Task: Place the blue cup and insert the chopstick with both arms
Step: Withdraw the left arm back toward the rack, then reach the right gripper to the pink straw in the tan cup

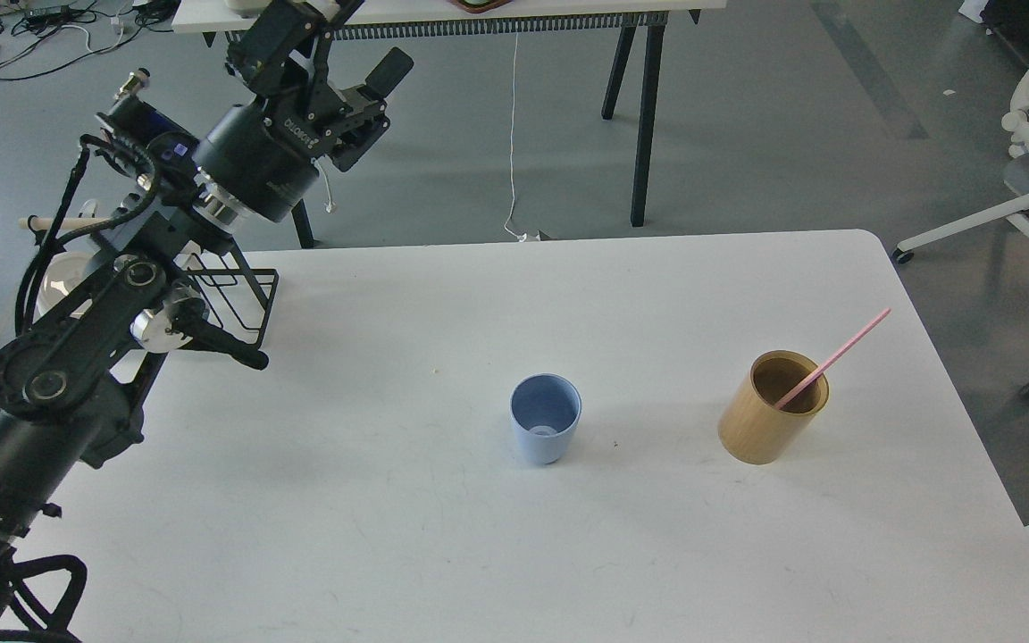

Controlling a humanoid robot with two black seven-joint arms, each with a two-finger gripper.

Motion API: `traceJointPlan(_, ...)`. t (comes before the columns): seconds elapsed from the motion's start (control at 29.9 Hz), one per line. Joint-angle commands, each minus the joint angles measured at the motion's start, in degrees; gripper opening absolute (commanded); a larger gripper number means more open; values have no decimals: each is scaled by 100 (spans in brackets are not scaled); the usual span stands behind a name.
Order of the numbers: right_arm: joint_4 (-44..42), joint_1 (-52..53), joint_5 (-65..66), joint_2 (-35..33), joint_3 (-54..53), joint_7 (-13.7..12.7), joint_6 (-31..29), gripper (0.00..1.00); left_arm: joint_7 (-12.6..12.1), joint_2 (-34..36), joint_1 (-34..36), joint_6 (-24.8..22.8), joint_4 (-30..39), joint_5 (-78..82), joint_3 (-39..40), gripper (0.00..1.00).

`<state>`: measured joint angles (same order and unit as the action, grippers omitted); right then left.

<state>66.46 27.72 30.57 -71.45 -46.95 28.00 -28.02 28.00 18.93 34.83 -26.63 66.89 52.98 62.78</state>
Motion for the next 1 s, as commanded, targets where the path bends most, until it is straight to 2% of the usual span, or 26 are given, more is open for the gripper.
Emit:
traceJointPlan(0.0, 524, -12, 764, -430, -34, 0, 2, 100, 0, 181, -256, -137, 17, -867, 445, 98)
traceJointPlan(0.2, 1404, -91, 2854, -730, 255, 0, 2, 100, 0, 682, -652, -137, 17, -1519, 481, 99)
traceJointPlan(0.23, 1483, -100, 3119, -721, 396, 0, 224, 100, 0, 726, -713, -137, 17, -1519, 481, 99)
traceJointPlan(0.4, 1800, -100, 3596, -704, 1616, 0, 2385, 100, 0, 806, -890, -137, 17, -1528, 569, 99)
traceJointPlan(0.57, 1783, -100, 3763, -511, 2452, 0, 3941, 100, 0, 762, -916, -137, 9, -1528, 569, 99)
traceJointPlan(0.7, 1730, -100, 3763, -213, 2910, 0, 4593, 100, 0, 674, -934, -137, -27, -1528, 560, 99)
traceJointPlan(0.97, 1133, -100, 3710, 868, 3236, 0, 5122, 97, 0, 586, -1004, -137, -53, -1528, 569, 99)
